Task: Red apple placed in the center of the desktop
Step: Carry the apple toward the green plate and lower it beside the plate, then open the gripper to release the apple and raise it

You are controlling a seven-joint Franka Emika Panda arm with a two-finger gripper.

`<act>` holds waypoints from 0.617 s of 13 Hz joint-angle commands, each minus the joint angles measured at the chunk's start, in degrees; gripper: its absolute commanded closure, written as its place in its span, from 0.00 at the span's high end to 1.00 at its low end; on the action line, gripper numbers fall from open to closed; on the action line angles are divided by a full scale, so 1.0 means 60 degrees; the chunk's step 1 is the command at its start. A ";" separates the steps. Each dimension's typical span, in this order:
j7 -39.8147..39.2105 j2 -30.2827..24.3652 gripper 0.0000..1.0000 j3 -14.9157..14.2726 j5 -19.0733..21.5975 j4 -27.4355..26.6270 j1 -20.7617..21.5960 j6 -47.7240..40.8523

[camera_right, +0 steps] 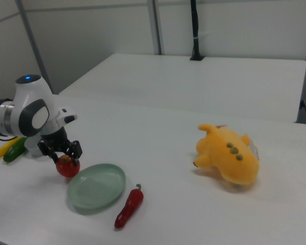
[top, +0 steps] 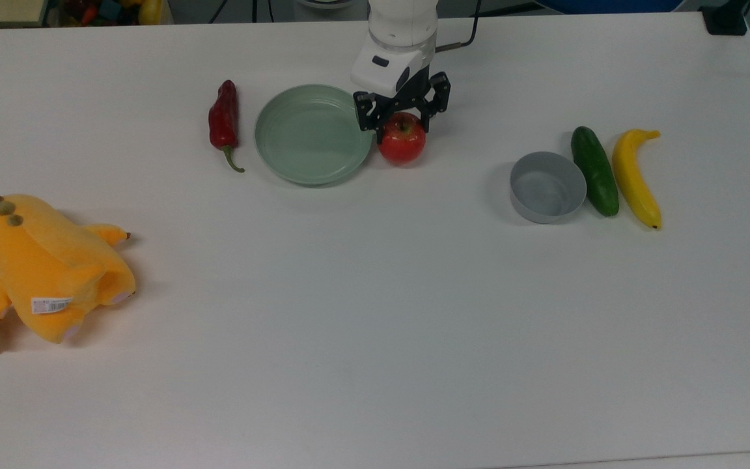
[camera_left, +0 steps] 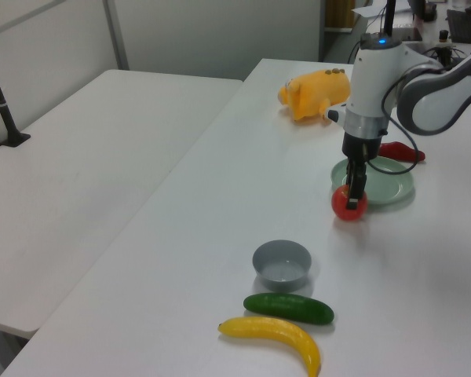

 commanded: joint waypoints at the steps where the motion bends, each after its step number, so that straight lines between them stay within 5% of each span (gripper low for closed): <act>1: 0.0214 0.0070 0.05 -0.0042 0.0193 -0.0376 -0.0003 0.0891; 2: 0.0214 0.0056 0.12 -0.0042 0.0193 -0.0362 -0.0104 0.0891; 3: 0.0316 0.0041 0.29 -0.0042 0.0193 -0.0361 -0.0178 0.0862; 5: 0.1045 -0.0003 1.00 -0.0057 0.0193 -0.0303 -0.0193 0.0643; 8: 0.1254 -0.0134 1.00 -0.0057 0.0178 0.0134 -0.0208 -0.0190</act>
